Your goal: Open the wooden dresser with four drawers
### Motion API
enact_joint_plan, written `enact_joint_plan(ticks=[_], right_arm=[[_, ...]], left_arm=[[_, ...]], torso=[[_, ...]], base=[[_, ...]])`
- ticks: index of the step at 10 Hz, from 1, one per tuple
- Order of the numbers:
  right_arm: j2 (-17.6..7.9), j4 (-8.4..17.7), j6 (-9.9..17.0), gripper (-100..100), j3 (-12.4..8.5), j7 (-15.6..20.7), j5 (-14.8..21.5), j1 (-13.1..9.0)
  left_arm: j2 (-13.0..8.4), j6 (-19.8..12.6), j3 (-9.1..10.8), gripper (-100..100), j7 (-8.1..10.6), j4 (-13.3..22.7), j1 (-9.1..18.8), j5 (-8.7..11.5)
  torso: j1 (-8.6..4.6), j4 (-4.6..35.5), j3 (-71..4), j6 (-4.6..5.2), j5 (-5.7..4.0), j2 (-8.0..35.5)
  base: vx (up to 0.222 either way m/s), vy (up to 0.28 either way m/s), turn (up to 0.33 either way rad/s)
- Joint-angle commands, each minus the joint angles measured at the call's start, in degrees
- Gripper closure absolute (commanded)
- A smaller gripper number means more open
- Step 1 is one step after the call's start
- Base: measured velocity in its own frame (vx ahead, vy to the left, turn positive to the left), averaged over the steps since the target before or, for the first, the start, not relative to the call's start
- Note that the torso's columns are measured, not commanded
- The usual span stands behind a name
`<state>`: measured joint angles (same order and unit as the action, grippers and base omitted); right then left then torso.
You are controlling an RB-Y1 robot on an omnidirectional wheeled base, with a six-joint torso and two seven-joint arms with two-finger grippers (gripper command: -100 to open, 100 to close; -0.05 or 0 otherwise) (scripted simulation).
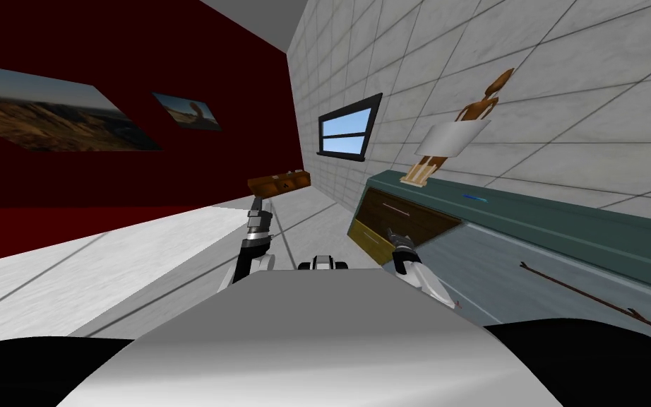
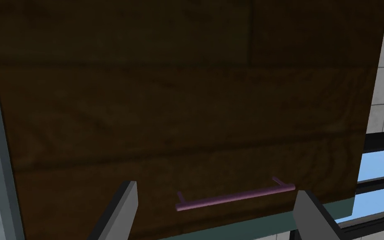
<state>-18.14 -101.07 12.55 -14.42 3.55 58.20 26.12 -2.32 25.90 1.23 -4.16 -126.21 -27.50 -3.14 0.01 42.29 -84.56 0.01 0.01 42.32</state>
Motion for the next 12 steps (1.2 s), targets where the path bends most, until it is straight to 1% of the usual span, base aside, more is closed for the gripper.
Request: enact_joint_plan(ticks=[1, 2, 3, 4, 5, 6, 7, 8, 9, 10, 11, 12], right_arm=[[-0.74, 2.30, 3.26, -100, -0.42, 0.67, 4.29, -0.30], [-1.21, 4.19, 5.24, -100, -0.97, 1.16, 6.49, -0.44], [-1.21, 4.19, 5.65, -100, -0.97, 1.16, 7.51, -0.44], [-1.70, 6.07, 7.98, -100, -1.51, 1.64, 9.63, -0.58], [-1.70, 6.07, 7.98, -100, -1.51, 1.64, 10.66, -0.58], [-2.21, 7.91, 10.26, -100, -2.03, 2.10, 12.75, -0.73], [-2.77, 9.71, 11.65, -100, -2.53, 2.56, 15.30, -0.87], [-2.77, 9.71, 12.46, -100, -2.53, 2.56, 16.47, -0.87], [-2.77, 9.71, 12.46, -100, -2.53, 2.56, 16.69, -0.87], [-3.36, 11.44, 14.58, -100, -3.02, 2.99, 18.56, -1.01], [-3.36, 11.44, 14.58, -100, -3.02, 2.99, 19.53, -1.01], [-3.99, 13.10, 16.60, -100, -3.48, 3.41, 21.57, -1.14]], left_arm=[[0.00, 0.00, 0.00, 0, 0.00, 0.00, 0.00, 0.00], [0.00, 0.00, 0.00, 0, 0.00, 0.00, 0.00, 0.00], [0.00, 0.00, 0.00, 0, 0.00, 0.00, 0.00, 0.00], [0.00, 0.00, 0.00, 0, 0.00, 0.00, 0.00, 0.00], [0.00, 0.00, 0.00, 0, 0.00, 0.00, 0.00, 0.00], [0.00, 0.00, 0.00, 0, 0.00, 0.00, 0.00, 0.00], [0.00, 0.00, 0.00, 0, 0.00, 0.00, 0.00, 0.00], [0.00, 0.00, -0.01, 0, 0.00, 0.00, 0.00, 0.00], [0.00, 0.00, 0.00, 0, 0.00, 0.00, -0.01, 0.00], [0.00, 0.00, 0.00, 0, 0.00, 0.00, 0.00, 0.00], [0.00, 0.00, 0.00, 0, 0.00, 0.00, 0.01, 0.00], [0.00, 0.00, 0.00, 0, 0.00, 0.00, 0.00, 0.00]], torso=[[0.04, 0.00, 0.00, -0.02, 0.00, -0.03], [0.00, 0.00, 0.00, 0.01, 0.01, 0.00], [0.07, -0.01, -0.01, -0.02, 0.01, -0.05], [-0.05, -0.01, -0.02, 0.00, -0.01, -0.03], [-0.08, -0.01, -0.03, -0.02, -0.03, -0.07], [-0.07, 0.00, 0.01, 0.01, -0.03, 0.01], [0.05, 0.01, 0.02, -0.02, 0.00, 0.01], [0.14, -0.03, -0.09, -0.03, 0.04, -0.18], [0.00, -0.03, -0.06, 0.02, 0.01, -0.09], [-0.16, 0.03, 0.08, 0.01, -0.05, 0.13], [-0.09, 0.04, 0.08, -0.03, -0.04, 0.09], [-0.04, 0.01, 0.04, 0.00, -0.02, 0.04]], base=[[0.077, 0.056, 0.053], [0.089, 0.080, 0.100], [0.085, 0.055, 0.055], [0.095, 0.046, 0.115], [0.074, 0.037, 0.055], [0.073, 0.060, 0.107], [0.135, 0.097, 0.147], [0.119, 0.064, 0.059], [0.050, 0.020, -0.015], [0.059, 0.032, 0.098], [0.060, 0.032, 0.058], [0.075, 0.038, 0.104]])
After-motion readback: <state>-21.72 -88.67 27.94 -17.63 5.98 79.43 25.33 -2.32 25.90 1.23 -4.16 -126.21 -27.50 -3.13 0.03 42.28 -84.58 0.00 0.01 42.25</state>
